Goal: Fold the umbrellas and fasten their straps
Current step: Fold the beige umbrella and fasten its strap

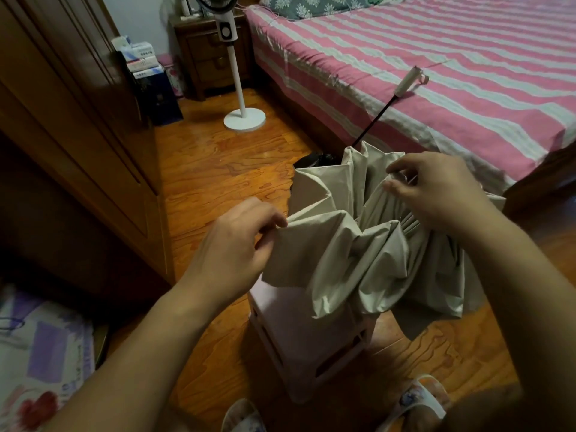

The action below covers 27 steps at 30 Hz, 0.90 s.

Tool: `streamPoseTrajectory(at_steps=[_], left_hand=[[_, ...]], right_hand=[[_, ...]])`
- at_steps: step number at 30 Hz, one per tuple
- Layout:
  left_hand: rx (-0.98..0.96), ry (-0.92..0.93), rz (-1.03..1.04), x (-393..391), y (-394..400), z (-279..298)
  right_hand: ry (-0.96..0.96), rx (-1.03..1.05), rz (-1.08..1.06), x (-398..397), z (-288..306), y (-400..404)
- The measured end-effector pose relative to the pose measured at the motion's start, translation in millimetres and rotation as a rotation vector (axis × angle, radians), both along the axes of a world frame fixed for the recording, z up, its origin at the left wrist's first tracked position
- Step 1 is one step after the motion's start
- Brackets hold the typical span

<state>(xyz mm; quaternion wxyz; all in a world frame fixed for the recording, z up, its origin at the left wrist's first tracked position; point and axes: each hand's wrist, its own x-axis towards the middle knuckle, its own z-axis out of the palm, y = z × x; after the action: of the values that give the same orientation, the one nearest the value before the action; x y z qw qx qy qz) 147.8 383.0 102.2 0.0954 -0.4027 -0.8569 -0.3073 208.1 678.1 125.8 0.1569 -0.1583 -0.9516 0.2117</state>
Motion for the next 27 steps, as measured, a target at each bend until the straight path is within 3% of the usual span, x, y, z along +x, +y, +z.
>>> streamPoseTrajectory(at_steps=[4, 7, 14, 19, 24, 27], left_hand=[[0.058, -0.127, 0.029, -1, 4, -7], [-0.006, -0.213, 0.028, -2, 8, -16], [-0.007, -0.048, 0.086, -7, 33, -22], [0.006, -0.008, 0.004, -14, 39, -23], [-0.051, 0.297, -0.081, -7, 41, -20], [-0.069, 0.211, -0.011, -3, 43, -18]], right_hand=[[-0.005, 0.011, 0.000, 0, -1, 1], [-0.003, 0.019, 0.008, 0, -1, 1], [-0.006, 0.031, 0.031, 1, 1, -2], [-0.013, 0.033, 0.036, 2, 2, -1], [-0.024, 0.030, 0.035, 3, 1, 0], [-0.029, 0.029, 0.035, 3, 1, -1]])
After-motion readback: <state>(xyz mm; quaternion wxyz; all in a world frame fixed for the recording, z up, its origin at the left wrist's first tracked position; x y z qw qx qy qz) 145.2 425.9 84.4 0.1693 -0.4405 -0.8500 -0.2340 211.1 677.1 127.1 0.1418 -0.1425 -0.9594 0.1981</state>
